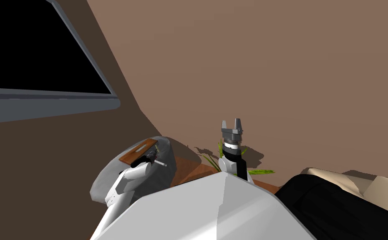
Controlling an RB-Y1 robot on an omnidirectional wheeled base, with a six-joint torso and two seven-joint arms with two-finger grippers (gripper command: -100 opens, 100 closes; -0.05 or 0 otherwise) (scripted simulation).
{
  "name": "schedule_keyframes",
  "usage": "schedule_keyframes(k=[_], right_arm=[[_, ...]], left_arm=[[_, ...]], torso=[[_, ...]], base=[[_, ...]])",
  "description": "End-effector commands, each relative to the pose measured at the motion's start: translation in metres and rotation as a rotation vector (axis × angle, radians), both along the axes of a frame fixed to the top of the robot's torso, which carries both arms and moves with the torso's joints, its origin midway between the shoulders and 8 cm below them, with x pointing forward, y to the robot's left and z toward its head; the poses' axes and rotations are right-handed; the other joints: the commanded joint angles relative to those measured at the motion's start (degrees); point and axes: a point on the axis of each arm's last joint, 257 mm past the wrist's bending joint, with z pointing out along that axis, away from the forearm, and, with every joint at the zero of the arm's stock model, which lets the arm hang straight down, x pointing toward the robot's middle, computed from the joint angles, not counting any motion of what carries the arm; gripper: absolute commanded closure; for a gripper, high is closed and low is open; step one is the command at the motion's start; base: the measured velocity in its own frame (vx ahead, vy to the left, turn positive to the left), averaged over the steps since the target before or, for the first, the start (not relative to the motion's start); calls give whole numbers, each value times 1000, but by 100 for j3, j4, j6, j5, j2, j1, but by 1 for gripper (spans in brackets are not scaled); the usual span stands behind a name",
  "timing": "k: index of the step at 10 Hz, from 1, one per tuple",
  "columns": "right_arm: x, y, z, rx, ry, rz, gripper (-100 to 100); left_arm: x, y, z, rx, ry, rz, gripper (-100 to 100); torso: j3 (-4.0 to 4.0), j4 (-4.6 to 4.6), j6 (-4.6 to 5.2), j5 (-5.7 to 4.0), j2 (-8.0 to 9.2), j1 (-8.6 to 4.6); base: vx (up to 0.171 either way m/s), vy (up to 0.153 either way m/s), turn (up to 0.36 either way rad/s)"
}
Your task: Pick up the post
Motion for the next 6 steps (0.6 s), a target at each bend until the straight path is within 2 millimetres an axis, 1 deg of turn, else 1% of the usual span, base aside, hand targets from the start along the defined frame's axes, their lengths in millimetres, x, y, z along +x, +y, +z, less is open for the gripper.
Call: schedule_keyframes(k=[1, 2, 3, 4, 5, 6], right_arm=[[0, 0, 0, 0, 0, 0, 0], [0, 0, 0, 0, 0, 0, 0], [0, 0, 0, 0, 0, 0, 0], [0, 0, 0, 0, 0, 0, 0], [0, 0, 0, 0, 0, 0, 0], [0, 0, 0, 0, 0, 0, 0]], left_arm=[[-4, 1, -11, -1, 53, -4, -100], [-6, 1, -23, 4, 100, -18, -100], [-12, 1, -28, -1, 130, -16, -100], [-15, 0, -39, 2, 179, -31, -100], [-20, 0, -43, -2, 204, -30, -100], [-22, -1, -53, 2, 247, -46, -100]], torso=[[0, 0, 0, 0, 0, 0], [-1, 0, 0, 0, -1, 1], [-3, -1, 0, 0, -5, 1], [-3, -1, -1, 0, -5, 3], [-4, -2, 0, 1, -8, 5], [-3, -1, -1, 1, -4, 3]], base=[[30, 15, -25], [44, 17, -44], [42, 20, -21], [48, 24, -29], [36, 19, -23], [39, 27, -35]])
